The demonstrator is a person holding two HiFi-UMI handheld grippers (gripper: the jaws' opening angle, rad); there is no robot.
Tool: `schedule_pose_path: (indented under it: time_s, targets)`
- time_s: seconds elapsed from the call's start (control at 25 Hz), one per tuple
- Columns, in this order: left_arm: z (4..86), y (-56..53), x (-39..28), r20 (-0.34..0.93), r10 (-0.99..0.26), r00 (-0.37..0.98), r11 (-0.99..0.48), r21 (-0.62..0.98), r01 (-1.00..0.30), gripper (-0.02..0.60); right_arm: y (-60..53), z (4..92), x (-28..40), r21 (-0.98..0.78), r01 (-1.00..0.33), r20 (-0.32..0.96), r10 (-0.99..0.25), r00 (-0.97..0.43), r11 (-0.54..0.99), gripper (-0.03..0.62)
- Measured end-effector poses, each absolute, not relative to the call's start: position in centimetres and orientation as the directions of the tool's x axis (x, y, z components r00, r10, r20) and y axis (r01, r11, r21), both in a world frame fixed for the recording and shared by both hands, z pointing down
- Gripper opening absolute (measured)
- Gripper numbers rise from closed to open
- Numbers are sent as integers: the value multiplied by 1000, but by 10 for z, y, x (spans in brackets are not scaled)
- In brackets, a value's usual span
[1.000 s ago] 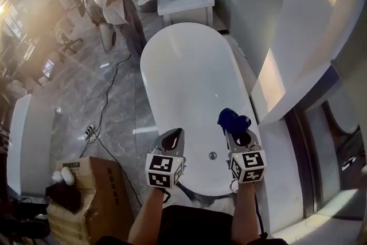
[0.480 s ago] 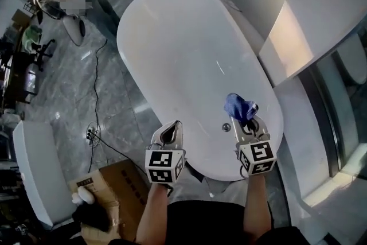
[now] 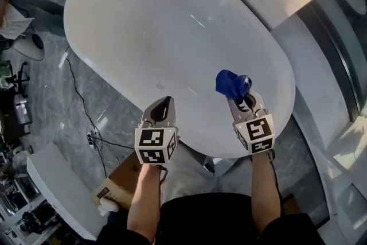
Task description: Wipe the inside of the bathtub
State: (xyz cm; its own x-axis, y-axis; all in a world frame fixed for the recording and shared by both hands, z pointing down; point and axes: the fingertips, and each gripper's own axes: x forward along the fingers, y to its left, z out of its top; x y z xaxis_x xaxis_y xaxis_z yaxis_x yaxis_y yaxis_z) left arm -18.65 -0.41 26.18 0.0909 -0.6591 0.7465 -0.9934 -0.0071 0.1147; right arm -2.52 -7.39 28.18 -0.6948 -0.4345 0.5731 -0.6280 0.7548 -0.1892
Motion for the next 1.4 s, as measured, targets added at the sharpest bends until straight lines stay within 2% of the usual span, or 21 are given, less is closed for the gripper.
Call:
schedule_pose_path:
  time_s: [0.36, 0.84, 1.4]
  targets:
    - [361, -38, -179, 801, -561, 208, -176, 130, -976, 5, -88, 388, -34, -161, -592, 674, -351, -650, 789, 100]
    - [501, -63, -164, 802, -470, 368, -185, 318, -930, 5, -51, 545, -51, -273, -540, 781, -144, -608, 796, 100]
    - [592, -41, -146, 864, -264, 428, -337, 333, -881, 5, 10, 684, -54, -441, -494, 815, 104, -570, 749, 100]
